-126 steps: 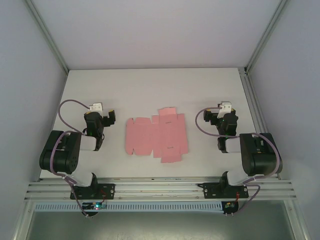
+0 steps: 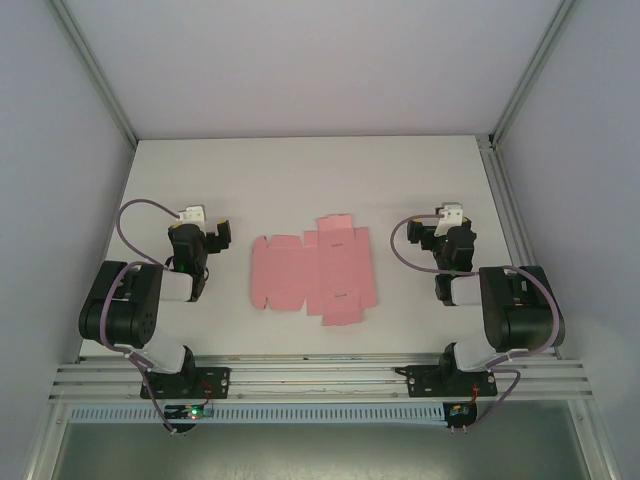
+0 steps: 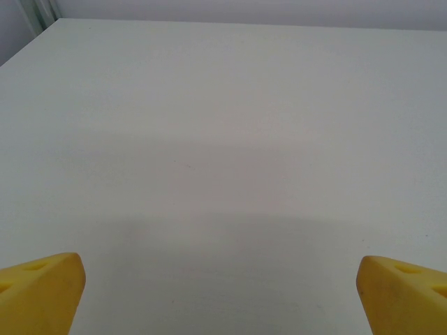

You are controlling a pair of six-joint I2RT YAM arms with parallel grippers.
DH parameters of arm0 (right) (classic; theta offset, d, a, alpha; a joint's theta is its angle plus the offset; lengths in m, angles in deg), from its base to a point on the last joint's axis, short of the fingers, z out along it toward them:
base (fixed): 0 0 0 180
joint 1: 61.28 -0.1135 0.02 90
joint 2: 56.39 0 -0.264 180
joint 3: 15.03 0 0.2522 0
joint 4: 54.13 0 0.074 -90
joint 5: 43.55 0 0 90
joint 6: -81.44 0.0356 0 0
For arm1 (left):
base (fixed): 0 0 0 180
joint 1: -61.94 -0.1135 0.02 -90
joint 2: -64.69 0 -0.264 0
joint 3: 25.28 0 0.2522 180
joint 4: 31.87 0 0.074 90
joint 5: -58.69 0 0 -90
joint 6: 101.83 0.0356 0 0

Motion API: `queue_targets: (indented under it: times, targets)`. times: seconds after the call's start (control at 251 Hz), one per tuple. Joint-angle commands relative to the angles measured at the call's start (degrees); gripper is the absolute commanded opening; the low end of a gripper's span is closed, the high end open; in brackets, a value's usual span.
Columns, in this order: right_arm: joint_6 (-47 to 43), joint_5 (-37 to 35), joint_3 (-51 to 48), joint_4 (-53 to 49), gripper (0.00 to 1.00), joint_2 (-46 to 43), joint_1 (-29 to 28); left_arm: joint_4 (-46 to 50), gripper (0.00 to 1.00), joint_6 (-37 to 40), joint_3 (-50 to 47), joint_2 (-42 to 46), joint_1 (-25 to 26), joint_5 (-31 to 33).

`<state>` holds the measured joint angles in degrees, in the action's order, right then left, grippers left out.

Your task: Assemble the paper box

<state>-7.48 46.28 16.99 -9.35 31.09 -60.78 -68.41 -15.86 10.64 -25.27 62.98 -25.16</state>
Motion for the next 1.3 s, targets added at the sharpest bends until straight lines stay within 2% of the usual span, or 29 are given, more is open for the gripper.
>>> queue_targets:
  times: [0.0,0.563,0.619,0.67,0.718,0.762,0.81,0.862,0.922,0.986,1.046,1.117,1.225,1.293]
  targets:
    - [-0.2,-0.1,0.5,0.9,0.98,-0.5,-0.4,0.1,1.0,1.1,0.3,0.8,-0.6,0.1]
    - [-0.3,0.0,0.4,0.9,0.98,-0.6,-0.4,-0.1,1.0,1.3,0.4,0.9,-0.6,0.0]
    - [0.2,-0.4,1.0,0.9,0.98,-0.8,-0.4,3.3,1.0,1.0,1.5,2.4,-0.6,0.5]
    - [0.0,-1.2,3.0,-5.4,0.98,-3.4,-0.6,11.7,1.0,0.5,4.2,5.8,-0.5,2.7]
    - [-0.2,-3.8,5.7,-14.2,0.98,-7.2,-1.9,26.4,1.0,-2.0,9.3,10.3,-0.5,3.2]
    - [0.5,-3.9,9.0,-23.6,0.98,-10.5,-3.0,37.8,1.0,-5.0,14.3,13.7,-0.4,0.7]
    - [2.1,-3.6,12.1,-32.0,0.98,-13.5,-4.5,44.2,1.0,-7.8,17.3,16.7,-0.1,-3.8]
    - [4.9,-5.0,14.9,-39.0,0.98,-15.8,-6.7,46.5,1.0,-11.2,17.4,20.3,0.3,-8.8]
    - [8.6,-4.4,18.0,-47.0,0.98,-17.2,-9.2,49.2,1.0,-16.4,16.7,24.4,1.4,-11.3]
    - [12.7,-0.8,20.7,-54.0,0.98,-17.7,-11.6,52.0,1.0,-21.3,15.8,27.5,2.3,-14.6]
    - [14.6,3.8,21.9,-57.7,0.98,-17.5,-13.7,52.3,1.0,-23.9,14.3,28.7,3.6,-18.8]
    - [18.4,5.2,22.0,-59.2,0.98,-16.5,-16.1,52.5,1.0,-25.3,12.7,28.5,5.9,-22.7]
    - [23.0,9.1,22.0,-61.6,0.97,-13.0,-17.9,56.8,1.0,-24.7,12.1,27.2,10.5,-19.3]
    - [23.1,12.5,22.1,-63.1,0.92,-10.3,-19.3,58.9,1.0,-24.0,12.2,26.3,12.1,-17.9]
